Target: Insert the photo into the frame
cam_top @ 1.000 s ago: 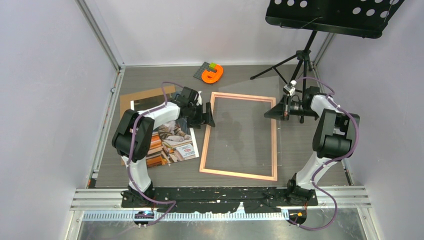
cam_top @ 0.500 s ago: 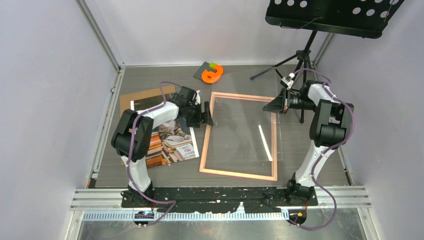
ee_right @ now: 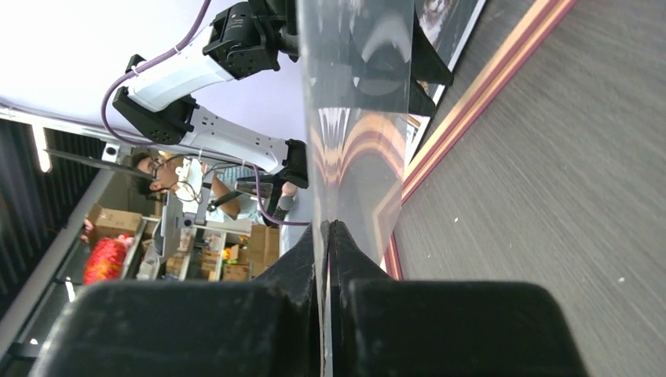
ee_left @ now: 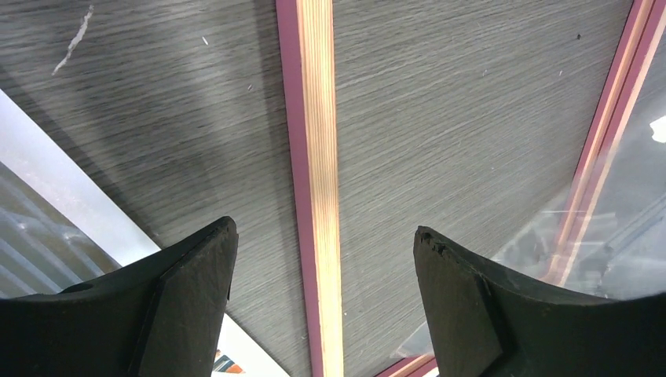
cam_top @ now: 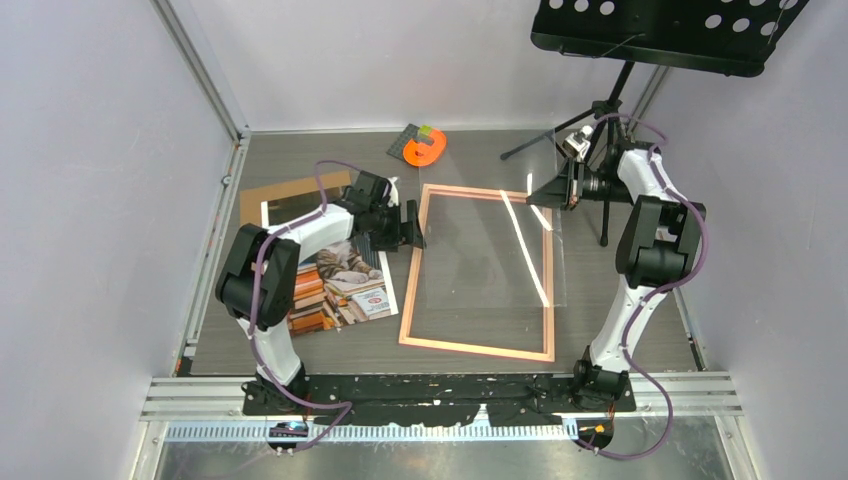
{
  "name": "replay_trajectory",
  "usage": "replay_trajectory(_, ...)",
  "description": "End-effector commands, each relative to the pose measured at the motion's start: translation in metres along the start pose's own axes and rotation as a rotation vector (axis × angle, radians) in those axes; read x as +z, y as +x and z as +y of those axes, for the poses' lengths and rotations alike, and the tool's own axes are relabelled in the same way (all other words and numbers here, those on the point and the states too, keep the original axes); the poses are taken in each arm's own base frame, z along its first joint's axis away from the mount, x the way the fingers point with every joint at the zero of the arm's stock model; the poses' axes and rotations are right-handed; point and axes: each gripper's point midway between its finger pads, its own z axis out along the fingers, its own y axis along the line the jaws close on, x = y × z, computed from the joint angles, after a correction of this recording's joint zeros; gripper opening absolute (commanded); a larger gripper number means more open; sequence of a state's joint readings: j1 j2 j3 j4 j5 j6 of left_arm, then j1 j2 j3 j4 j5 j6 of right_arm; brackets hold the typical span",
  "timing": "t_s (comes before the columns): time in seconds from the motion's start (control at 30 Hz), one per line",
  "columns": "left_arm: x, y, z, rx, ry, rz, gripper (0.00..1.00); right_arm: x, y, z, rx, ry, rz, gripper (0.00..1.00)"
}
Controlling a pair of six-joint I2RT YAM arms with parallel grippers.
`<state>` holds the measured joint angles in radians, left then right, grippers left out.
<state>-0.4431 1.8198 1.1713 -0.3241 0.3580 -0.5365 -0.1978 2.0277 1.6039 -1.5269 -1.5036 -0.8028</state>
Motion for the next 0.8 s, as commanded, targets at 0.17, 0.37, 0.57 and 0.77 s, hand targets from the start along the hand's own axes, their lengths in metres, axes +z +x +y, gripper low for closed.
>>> replay_trajectory(0.17,-0.016,-0.018,-0.007,0.058,0.003,-0.094,0.82,0.009,-0.04,0.041,-0.056,-0.039,-0.005,0.06)
replay_trajectory(0.37,-0.018,-0.02,-0.006,0.067,-0.003,-0.106,0.82,0.009,-0.064,0.043,-0.071,-0.011,0.013,0.06)
replay_trajectory(0.57,-0.021,-0.021,-0.005,0.073,-0.012,-0.119,0.83,0.015,-0.077,0.043,-0.088,0.029,0.048,0.06)
replay_trajectory(0.77,-0.023,-0.021,-0.005,0.077,-0.014,-0.127,0.83,0.016,-0.133,0.025,-0.24,0.261,-0.186,0.06)
